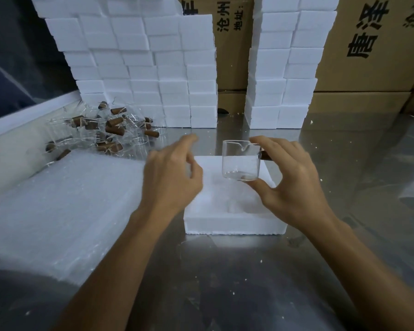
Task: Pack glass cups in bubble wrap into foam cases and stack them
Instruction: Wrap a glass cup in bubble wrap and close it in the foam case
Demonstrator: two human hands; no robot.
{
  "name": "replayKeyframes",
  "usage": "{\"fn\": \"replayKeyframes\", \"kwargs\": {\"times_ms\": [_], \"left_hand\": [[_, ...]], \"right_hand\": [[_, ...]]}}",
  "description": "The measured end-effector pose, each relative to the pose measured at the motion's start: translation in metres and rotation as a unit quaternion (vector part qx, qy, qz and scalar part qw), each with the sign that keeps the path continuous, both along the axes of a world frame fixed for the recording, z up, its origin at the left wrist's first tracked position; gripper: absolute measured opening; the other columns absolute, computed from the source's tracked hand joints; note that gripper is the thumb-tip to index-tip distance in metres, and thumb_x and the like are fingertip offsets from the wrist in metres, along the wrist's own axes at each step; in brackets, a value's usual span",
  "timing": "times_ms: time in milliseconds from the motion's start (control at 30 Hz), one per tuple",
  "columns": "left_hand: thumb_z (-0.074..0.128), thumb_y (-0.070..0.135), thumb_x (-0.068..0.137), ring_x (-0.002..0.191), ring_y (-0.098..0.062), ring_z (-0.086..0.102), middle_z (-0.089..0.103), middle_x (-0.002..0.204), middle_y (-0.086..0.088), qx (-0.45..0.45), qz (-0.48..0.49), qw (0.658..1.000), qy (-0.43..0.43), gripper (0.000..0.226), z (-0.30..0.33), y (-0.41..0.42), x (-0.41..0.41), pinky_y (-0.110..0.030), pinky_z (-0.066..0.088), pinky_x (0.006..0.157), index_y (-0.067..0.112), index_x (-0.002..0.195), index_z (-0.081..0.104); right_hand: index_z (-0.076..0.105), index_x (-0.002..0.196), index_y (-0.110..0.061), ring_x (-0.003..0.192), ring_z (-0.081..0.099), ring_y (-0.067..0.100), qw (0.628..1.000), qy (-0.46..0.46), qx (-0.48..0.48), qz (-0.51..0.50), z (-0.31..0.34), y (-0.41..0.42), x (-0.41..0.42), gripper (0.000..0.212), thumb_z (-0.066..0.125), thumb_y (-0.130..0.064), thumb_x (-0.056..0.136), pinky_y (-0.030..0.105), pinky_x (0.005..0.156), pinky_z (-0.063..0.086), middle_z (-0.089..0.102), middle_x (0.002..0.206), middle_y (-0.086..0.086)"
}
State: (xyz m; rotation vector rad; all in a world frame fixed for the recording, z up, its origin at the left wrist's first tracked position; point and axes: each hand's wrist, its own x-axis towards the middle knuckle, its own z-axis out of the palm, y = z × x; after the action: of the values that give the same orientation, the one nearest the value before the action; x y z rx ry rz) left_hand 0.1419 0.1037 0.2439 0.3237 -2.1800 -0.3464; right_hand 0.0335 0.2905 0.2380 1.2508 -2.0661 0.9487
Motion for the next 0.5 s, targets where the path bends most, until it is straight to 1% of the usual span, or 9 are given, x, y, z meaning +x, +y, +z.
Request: {"fn": "replayKeyframes", "kwargs": {"times_ms": [33,100,167,200,267,333,433,500], "left_hand": [[0.061,0.008,0.086,0.071,-0.015,0.051,0.070,0.089,-0.003,0.007,0.067,0.997,0.026,0.032,0.004,-0.002,0.002,-0.039,0.052,0.072,0.015,0.117,0.066],[0.056,0.011,0.087,0.070,-0.022,0.047,0.070,0.087,-0.009,0.049,0.196,0.978,0.049,0.018,0.012,-0.009,0.006,-0.035,0.040,0.066,0.017,0.097,0.069],[0.056,0.012,0.087,0.072,-0.030,0.051,0.068,0.087,-0.014,0.070,0.282,0.957,0.016,0.013,0.016,-0.020,0.013,-0.037,0.034,0.066,0.017,0.091,0.067],[0.057,0.012,0.087,0.077,-0.035,0.056,0.068,0.090,-0.016,0.077,0.307,0.949,-0.014,0.012,0.017,-0.026,0.016,-0.038,0.033,0.067,0.016,0.091,0.067],[0.061,0.013,0.087,0.091,-0.042,0.061,0.067,0.097,-0.019,0.097,0.336,0.934,-0.077,0.010,0.014,-0.037,0.020,-0.038,0.033,0.068,0.012,0.093,0.069],[0.066,0.018,0.087,0.097,-0.044,0.060,0.066,0.103,-0.020,0.124,0.352,0.918,-0.132,0.015,0.008,-0.046,0.021,-0.038,0.034,0.069,0.008,0.098,0.070],[0.070,0.027,0.087,0.098,-0.044,0.061,0.066,0.105,-0.021,0.154,0.364,0.900,-0.185,0.024,0.005,-0.055,0.021,-0.038,0.035,0.070,0.006,0.098,0.068],[0.071,0.024,0.086,0.097,-0.044,0.061,0.066,0.105,-0.021,0.164,0.374,0.892,-0.194,0.020,0.007,-0.058,0.021,-0.038,0.036,0.069,0.006,0.096,0.067]], "right_hand": [[0.057,0.134,-0.016,0.108,0.059,0.028,1.000,0.004,-0.005,0.000,0.000,0.000,0.000,0.065,0.085,-0.028,0.076,0.053,0.091,0.047,0.063,0.125,0.002],[0.057,0.134,-0.017,0.107,0.060,0.026,1.000,0.011,-0.006,0.005,-0.001,-0.001,0.000,0.065,0.084,-0.030,0.077,0.052,0.091,0.048,0.063,0.125,0.001],[0.055,0.136,-0.018,0.107,0.060,0.025,1.000,-0.001,-0.005,0.020,-0.002,-0.002,0.000,0.067,0.084,-0.032,0.077,0.052,0.092,0.049,0.062,0.126,0.001],[0.054,0.136,-0.018,0.108,0.060,0.025,1.000,-0.008,-0.007,0.028,-0.002,-0.002,0.000,0.067,0.083,-0.032,0.077,0.052,0.093,0.050,0.062,0.127,0.001],[0.054,0.136,-0.019,0.107,0.061,0.023,0.999,-0.011,-0.011,0.039,-0.003,-0.002,0.000,0.066,0.083,-0.032,0.078,0.051,0.092,0.051,0.060,0.127,0.000],[0.055,0.134,-0.018,0.107,0.060,0.021,0.999,-0.013,-0.017,0.048,-0.004,-0.003,0.000,0.063,0.083,-0.029,0.078,0.051,0.092,0.052,0.059,0.128,0.000],[0.057,0.127,-0.016,0.109,0.059,0.021,0.998,-0.017,-0.027,0.060,-0.005,-0.005,0.001,0.058,0.083,-0.022,0.075,0.050,0.091,0.052,0.058,0.128,0.001],[0.057,0.123,-0.017,0.109,0.059,0.020,0.997,-0.016,-0.033,0.063,-0.005,-0.005,0.002,0.055,0.082,-0.019,0.074,0.050,0.089,0.053,0.058,0.127,-0.001]]}}
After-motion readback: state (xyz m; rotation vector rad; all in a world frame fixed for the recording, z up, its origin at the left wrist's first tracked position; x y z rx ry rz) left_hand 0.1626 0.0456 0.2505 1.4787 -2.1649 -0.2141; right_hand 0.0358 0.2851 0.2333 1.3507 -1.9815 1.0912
